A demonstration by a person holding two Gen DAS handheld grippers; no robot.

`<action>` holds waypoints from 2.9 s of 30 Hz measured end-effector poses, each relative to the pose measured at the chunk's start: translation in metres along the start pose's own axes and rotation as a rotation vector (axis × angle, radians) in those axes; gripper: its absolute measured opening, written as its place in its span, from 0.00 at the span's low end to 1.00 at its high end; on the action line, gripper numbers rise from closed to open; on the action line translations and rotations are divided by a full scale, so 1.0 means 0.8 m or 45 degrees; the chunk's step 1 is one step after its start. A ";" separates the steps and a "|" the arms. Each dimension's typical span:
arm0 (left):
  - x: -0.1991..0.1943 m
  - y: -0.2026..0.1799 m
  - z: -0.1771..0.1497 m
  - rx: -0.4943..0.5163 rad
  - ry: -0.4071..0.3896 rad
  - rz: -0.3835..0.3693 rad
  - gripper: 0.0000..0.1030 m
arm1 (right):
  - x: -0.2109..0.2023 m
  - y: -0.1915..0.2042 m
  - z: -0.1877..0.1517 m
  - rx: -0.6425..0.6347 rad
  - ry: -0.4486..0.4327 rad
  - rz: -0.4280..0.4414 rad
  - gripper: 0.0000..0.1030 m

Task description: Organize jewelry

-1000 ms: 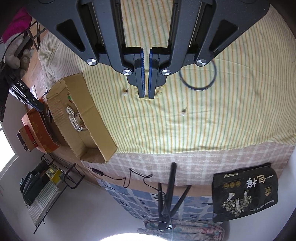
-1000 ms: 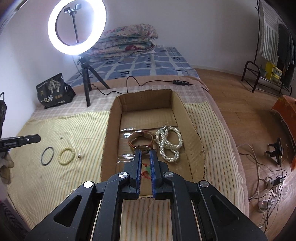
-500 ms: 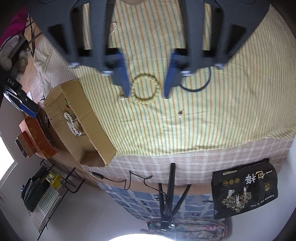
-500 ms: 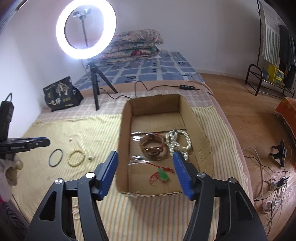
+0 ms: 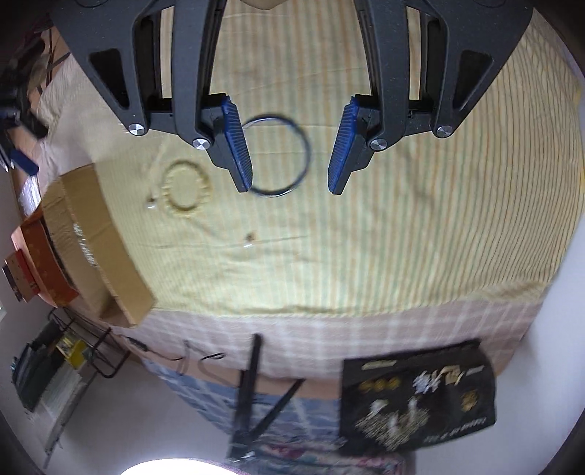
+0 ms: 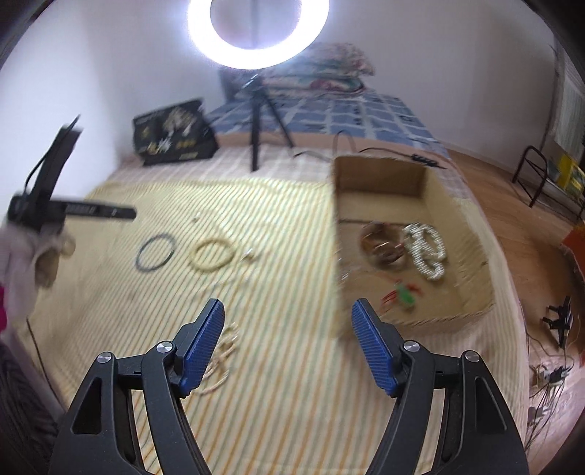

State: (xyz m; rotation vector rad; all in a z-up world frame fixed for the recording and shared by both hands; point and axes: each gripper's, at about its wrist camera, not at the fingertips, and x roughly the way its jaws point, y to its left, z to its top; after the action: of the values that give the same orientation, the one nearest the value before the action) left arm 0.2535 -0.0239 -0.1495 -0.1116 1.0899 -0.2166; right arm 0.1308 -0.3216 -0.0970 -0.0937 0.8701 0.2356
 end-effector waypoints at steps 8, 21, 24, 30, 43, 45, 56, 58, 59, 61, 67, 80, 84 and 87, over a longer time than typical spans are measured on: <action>0.001 0.022 -0.001 -0.051 0.012 -0.014 0.42 | 0.022 0.037 -0.016 0.019 0.122 0.048 0.70; 0.037 0.018 -0.008 -0.107 0.129 -0.077 0.42 | 0.070 0.028 -0.043 0.236 0.341 0.118 0.69; 0.047 0.020 -0.007 -0.127 0.144 -0.083 0.42 | 0.081 0.026 -0.047 0.270 0.376 0.134 0.59; 0.069 0.022 -0.005 -0.142 0.181 -0.060 0.35 | 0.094 0.022 -0.048 0.309 0.405 0.150 0.49; 0.086 0.006 -0.007 -0.053 0.162 0.014 0.27 | 0.106 0.032 -0.041 0.234 0.407 0.144 0.33; 0.087 0.006 -0.007 -0.049 0.154 0.029 0.21 | 0.112 0.039 -0.037 0.202 0.407 0.132 0.31; 0.083 0.004 -0.008 -0.070 0.128 0.008 0.02 | 0.117 0.064 -0.034 0.054 0.389 0.105 0.08; 0.078 0.005 -0.008 -0.092 0.129 -0.030 0.02 | 0.116 0.060 -0.033 0.076 0.385 0.124 0.08; 0.074 0.005 -0.007 -0.100 0.123 -0.045 0.01 | 0.115 0.059 -0.033 0.087 0.382 0.134 0.08; 0.063 0.003 -0.006 -0.103 0.103 -0.062 0.01 | 0.111 0.058 -0.031 0.100 0.373 0.148 0.07; 0.028 -0.009 -0.001 -0.097 0.043 -0.128 0.01 | 0.089 0.064 -0.024 0.098 0.311 0.180 0.06; -0.016 -0.037 0.000 -0.061 -0.036 -0.195 0.01 | 0.047 0.061 -0.001 0.124 0.183 0.207 0.05; -0.026 -0.043 0.001 -0.063 -0.050 -0.218 0.01 | 0.037 0.058 0.006 0.145 0.146 0.212 0.05; -0.036 -0.051 0.002 -0.053 -0.067 -0.241 0.01 | 0.024 0.053 0.014 0.157 0.103 0.214 0.05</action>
State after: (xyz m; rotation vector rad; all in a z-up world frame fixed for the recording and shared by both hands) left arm 0.2373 -0.0567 -0.1157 -0.2567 1.0318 -0.3588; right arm 0.1410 -0.2751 -0.1038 0.0858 0.9718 0.3361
